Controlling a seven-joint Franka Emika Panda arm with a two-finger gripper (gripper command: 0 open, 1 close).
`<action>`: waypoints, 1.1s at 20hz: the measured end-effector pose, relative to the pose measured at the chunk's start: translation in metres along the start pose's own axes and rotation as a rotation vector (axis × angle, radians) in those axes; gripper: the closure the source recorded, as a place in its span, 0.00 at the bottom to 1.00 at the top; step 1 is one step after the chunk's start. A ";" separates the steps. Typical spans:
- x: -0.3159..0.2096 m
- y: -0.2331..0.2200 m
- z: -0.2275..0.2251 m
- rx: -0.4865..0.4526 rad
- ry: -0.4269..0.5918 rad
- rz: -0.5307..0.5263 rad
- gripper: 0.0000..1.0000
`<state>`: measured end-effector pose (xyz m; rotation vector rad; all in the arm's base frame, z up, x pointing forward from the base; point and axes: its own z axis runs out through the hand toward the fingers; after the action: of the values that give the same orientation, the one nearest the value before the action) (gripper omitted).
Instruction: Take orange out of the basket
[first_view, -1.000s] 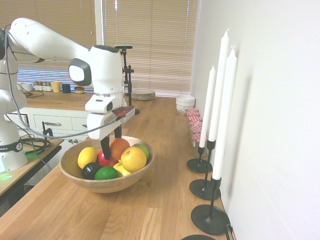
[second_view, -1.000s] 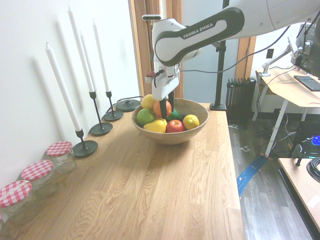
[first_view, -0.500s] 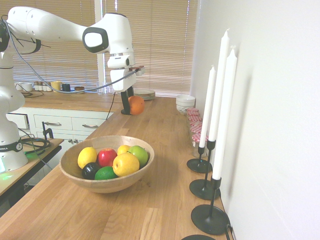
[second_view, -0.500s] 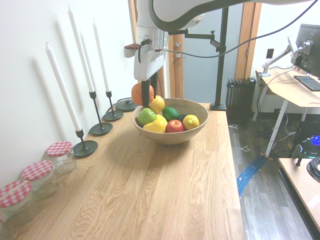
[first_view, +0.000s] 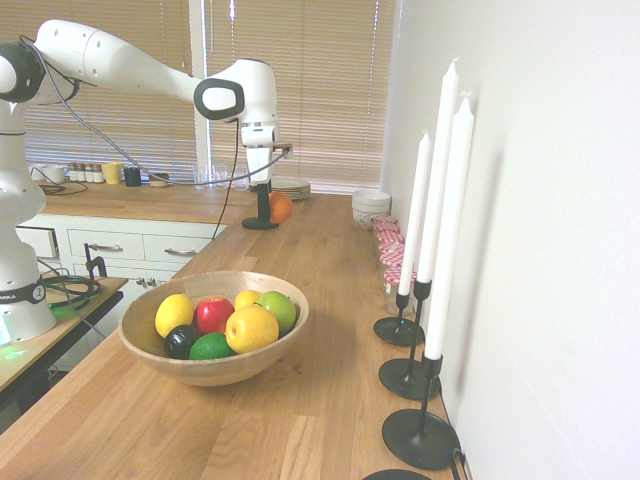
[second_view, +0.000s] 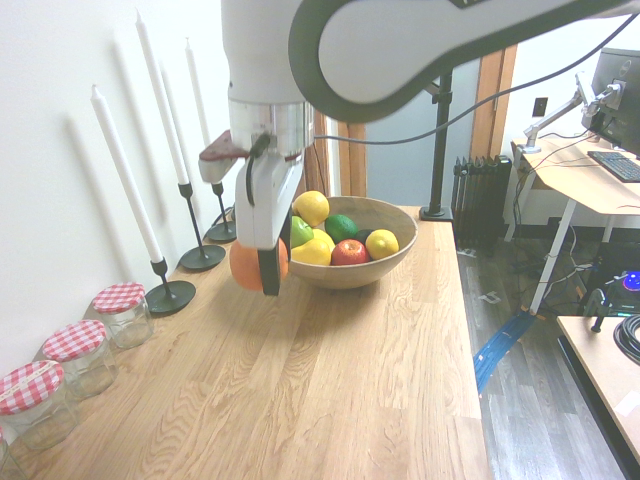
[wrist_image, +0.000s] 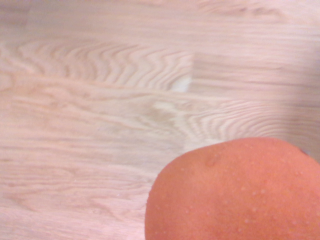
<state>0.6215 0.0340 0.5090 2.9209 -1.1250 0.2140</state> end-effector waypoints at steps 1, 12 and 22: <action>-0.004 -0.001 0.008 -0.006 0.002 -0.004 1.00; -0.030 -0.005 0.088 -0.056 -0.045 -0.015 1.00; -0.035 0.003 0.130 -0.086 -0.073 0.000 1.00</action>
<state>0.6099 0.0484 0.3760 2.8750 -1.1139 0.0583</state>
